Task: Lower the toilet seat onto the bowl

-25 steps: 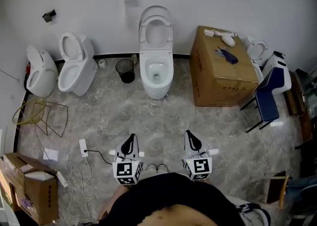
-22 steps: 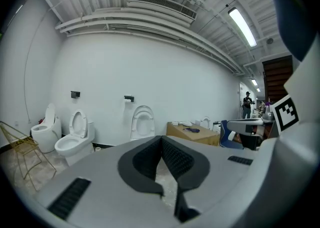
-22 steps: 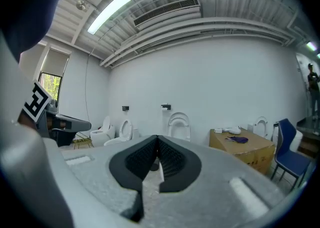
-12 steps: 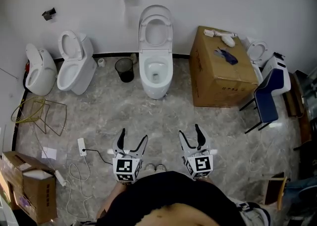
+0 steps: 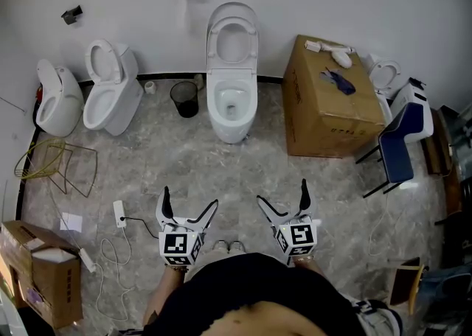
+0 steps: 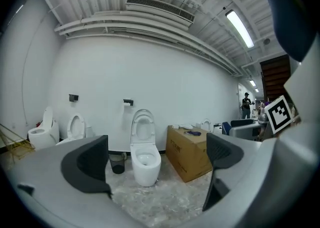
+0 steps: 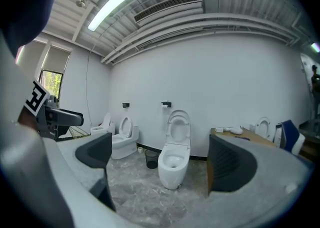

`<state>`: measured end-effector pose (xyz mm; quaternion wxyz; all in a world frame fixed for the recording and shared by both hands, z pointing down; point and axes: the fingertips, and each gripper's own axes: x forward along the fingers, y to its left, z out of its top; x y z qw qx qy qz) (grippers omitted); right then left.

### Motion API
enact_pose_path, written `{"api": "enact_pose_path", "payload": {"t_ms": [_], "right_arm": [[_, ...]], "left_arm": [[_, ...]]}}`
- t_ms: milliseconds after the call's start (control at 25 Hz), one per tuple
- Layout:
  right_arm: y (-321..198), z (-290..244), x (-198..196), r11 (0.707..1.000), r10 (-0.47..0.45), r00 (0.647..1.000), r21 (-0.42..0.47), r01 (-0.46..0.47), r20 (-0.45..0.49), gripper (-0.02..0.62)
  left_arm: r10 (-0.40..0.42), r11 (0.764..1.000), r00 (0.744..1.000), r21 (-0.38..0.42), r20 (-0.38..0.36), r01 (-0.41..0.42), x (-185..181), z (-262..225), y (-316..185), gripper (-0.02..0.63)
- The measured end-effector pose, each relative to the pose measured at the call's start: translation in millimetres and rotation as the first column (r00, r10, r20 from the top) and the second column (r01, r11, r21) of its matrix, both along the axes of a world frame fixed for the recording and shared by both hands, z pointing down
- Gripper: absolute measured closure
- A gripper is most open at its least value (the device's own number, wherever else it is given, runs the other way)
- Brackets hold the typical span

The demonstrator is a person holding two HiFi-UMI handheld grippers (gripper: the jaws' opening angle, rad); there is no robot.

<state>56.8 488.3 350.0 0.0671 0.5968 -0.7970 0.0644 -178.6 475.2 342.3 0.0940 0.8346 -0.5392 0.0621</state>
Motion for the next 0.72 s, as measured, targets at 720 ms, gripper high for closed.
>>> {"api": "enact_pose_path", "payload": {"t_ms": [720], "right_arm": [[-27.6, -2.3, 26.7, 0.999, -0.024, 1.0, 0.029, 0.024, 0.005, 0.012]], "left_arm": [[-0.009, 1.0, 0.995, 0.025, 0.099, 0.007, 20.8, 4.6, -15.8, 0.028]]}}
